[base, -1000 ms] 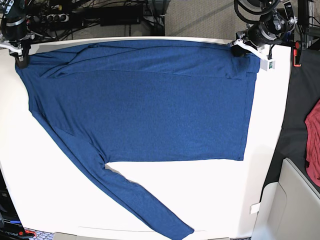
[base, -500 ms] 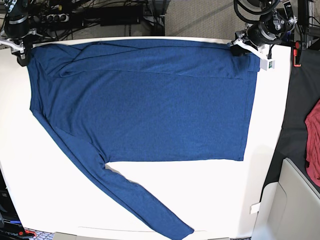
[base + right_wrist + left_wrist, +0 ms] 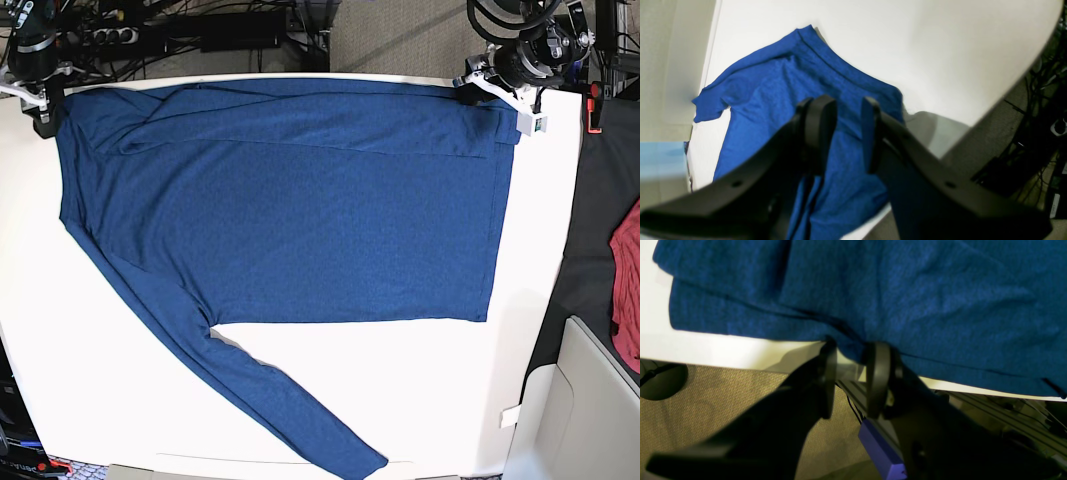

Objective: Fold the T-shirt properly
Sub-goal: 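Open both grippers and release the shoulder edge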

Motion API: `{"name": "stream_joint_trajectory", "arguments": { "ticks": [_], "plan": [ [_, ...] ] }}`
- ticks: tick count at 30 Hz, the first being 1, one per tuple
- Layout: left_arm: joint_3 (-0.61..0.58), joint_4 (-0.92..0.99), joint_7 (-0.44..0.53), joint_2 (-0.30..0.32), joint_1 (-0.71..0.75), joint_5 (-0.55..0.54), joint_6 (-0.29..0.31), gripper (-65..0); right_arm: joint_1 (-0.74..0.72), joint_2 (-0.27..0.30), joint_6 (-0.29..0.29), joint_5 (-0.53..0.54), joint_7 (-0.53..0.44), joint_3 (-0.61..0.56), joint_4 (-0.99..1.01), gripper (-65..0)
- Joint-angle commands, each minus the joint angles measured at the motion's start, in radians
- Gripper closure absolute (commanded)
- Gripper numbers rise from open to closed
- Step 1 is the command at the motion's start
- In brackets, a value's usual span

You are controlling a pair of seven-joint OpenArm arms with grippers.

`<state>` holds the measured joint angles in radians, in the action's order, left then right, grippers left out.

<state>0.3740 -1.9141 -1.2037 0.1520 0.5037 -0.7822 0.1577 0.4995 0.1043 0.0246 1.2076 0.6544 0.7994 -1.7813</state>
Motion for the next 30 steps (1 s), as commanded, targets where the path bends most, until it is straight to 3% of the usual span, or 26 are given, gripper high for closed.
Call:
{"name": "stream_joint_trajectory", "arguments": {
  "ticks": [1,11,16,22,30],
  "plan": [
    [0.006,-0.015,-0.012,0.013,0.006,-0.007,0.001,-15.8,0.004,0.013,0.01,0.016,-0.017,0.01,-0.019,-17.3],
    [0.015,-0.017,-0.006,0.013,0.046,-0.004,-0.002,-15.8,0.004,0.013,0.01,0.021,-0.017,0.01,-0.019,-17.3],
    [0.132,-0.057,-0.009,-0.032,0.072,-0.004,-0.002,-15.7,0.0,0.013,0.01,0.021,-0.017,0.01,-0.019,-17.3],
    [0.198,-0.117,-0.011,-0.032,0.071,-0.006,-0.002,-15.6,-0.011,0.013,0.01,0.021,-0.017,0.01,-0.019,-17.3],
    [0.211,-0.118,-0.011,-0.03,-0.027,-0.007,-0.002,-15.6,-0.02,0.025,0.016,0.016,-0.017,0.01,-0.099,-17.3]
  ]
}}
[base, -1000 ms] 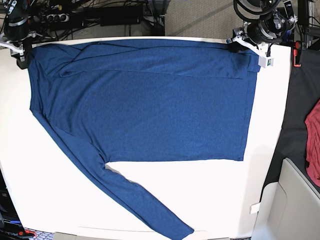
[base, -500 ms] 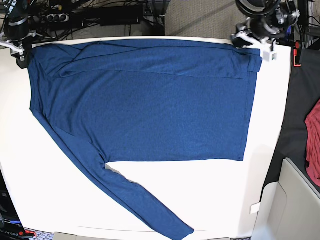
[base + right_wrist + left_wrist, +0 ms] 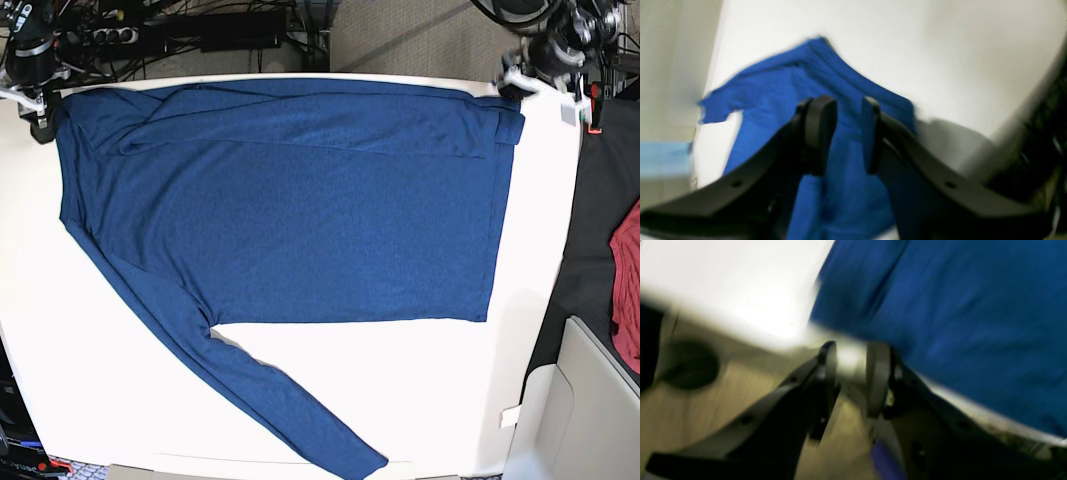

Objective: Fold the T-shirt properly
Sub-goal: 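Open both grippers and release the shoulder edge, then move the left gripper along the shirt's side to the hem corner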

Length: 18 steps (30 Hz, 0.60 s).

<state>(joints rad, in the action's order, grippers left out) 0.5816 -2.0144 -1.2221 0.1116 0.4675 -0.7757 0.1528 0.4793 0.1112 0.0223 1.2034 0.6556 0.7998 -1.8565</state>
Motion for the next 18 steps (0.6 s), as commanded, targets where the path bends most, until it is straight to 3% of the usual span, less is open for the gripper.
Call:
{"name": "stream_joint_trajectory", "arguments": {
  "ticks": [1,3,14,18],
  "plan": [
    [0.002,-0.018,0.008,0.01,-0.014,-0.014,0.003,-15.6,0.003,0.026,0.018,0.017,-0.018,0.01,-0.056,-17.3],
    [0.002,-0.018,0.008,0.01,-0.069,-0.014,0.003,-15.5,-0.001,0.031,0.018,0.01,-0.018,0.01,-0.088,-17.3],
    [-0.004,0.005,-0.078,0.01,-0.362,-0.008,0.003,-15.5,-0.121,0.176,0.02,-0.092,-0.02,-0.024,-0.084,-17.3],
    [-0.091,0.073,-0.071,0.03,-0.442,0.043,0.003,-15.5,-0.204,0.25,0.02,-0.158,-0.02,-0.079,-0.038,-17.3]
  ]
}}
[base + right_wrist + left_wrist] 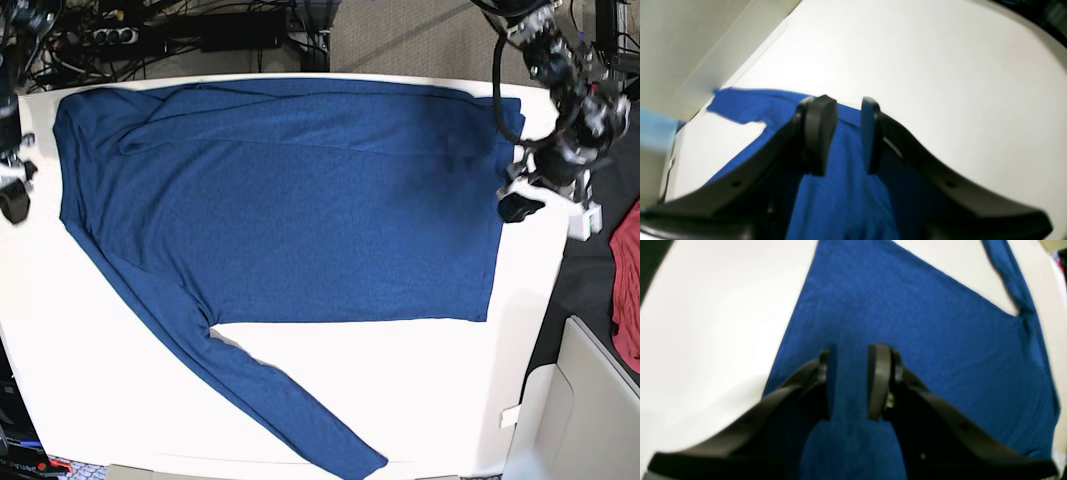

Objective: Fold the T-shirt properly
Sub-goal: 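Move the left gripper along the shirt's side to the hem corner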

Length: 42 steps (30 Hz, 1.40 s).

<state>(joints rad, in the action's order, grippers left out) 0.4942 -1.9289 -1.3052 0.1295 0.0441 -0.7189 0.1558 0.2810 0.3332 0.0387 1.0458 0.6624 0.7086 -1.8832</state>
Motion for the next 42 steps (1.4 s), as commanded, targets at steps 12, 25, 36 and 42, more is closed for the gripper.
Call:
{"name": "stream_joint_trajectory", "arguments": {
  "ticks": [12,25,36,42],
  "plan": [
    [-0.19,0.366,0.151,0.015,-0.324,0.173,0.0,-16.0,-0.346,0.148,0.091,-0.092,-0.02,-0.163,0.327,-17.3],
    [-0.26,0.754,0.531,0.049,-0.473,0.312,0.0,-26.7,-0.619,0.149,0.123,-0.169,-0.023,-0.349,0.56,-17.2],
    [-0.26,0.945,0.714,0.094,-0.504,0.313,-0.002,-26.8,-0.63,0.149,0.123,-0.169,-0.025,-0.353,0.574,-17.2],
    [-0.26,1.001,0.721,0.065,-0.524,0.312,-0.002,-26.8,-0.63,0.148,0.123,-0.169,-0.025,-0.353,0.574,-17.2]
  ]
}}
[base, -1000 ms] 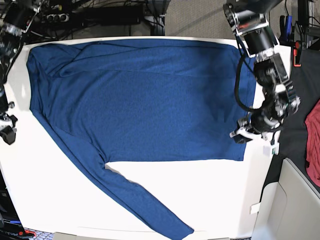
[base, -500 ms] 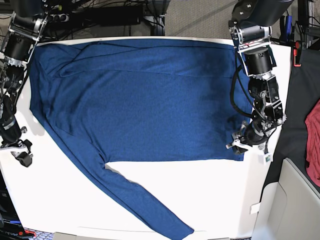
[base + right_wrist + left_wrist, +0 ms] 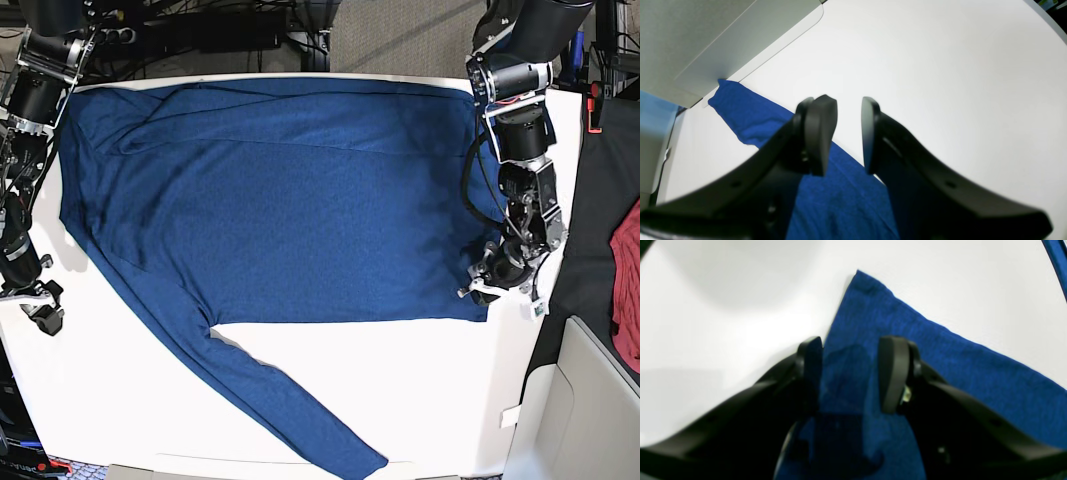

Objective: Fold the T-shirt properly
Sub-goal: 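Move the left gripper along the shirt's side to the hem corner, then lower the right gripper to the hem corner and grasp it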

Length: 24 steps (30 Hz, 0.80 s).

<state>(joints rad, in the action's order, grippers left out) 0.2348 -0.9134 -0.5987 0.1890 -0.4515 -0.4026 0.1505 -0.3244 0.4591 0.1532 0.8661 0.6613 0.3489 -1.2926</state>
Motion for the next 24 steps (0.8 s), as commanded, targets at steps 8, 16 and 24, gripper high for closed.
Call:
{"name": "stream_joint_trajectory", "arguments": {
  "ticks": [8,16,24],
  "plan": [
    [-0.018,0.003,0.016,-0.047,-0.028,-0.006,0.008,-26.8,-0.023,0.022,0.009,0.012,-0.022,0.006,-0.017,-17.2],
    [-0.16,0.015,0.02,-0.046,-0.019,-0.006,0.008,-21.8,-0.023,0.022,0.009,0.015,-0.022,0.006,-0.02,-17.2],
    [-0.157,-0.008,0.02,-0.015,-0.02,-0.006,0.008,-3.0,-0.018,0.022,0.009,0.017,-0.022,0.006,-0.022,-17.2]
  ]
}}
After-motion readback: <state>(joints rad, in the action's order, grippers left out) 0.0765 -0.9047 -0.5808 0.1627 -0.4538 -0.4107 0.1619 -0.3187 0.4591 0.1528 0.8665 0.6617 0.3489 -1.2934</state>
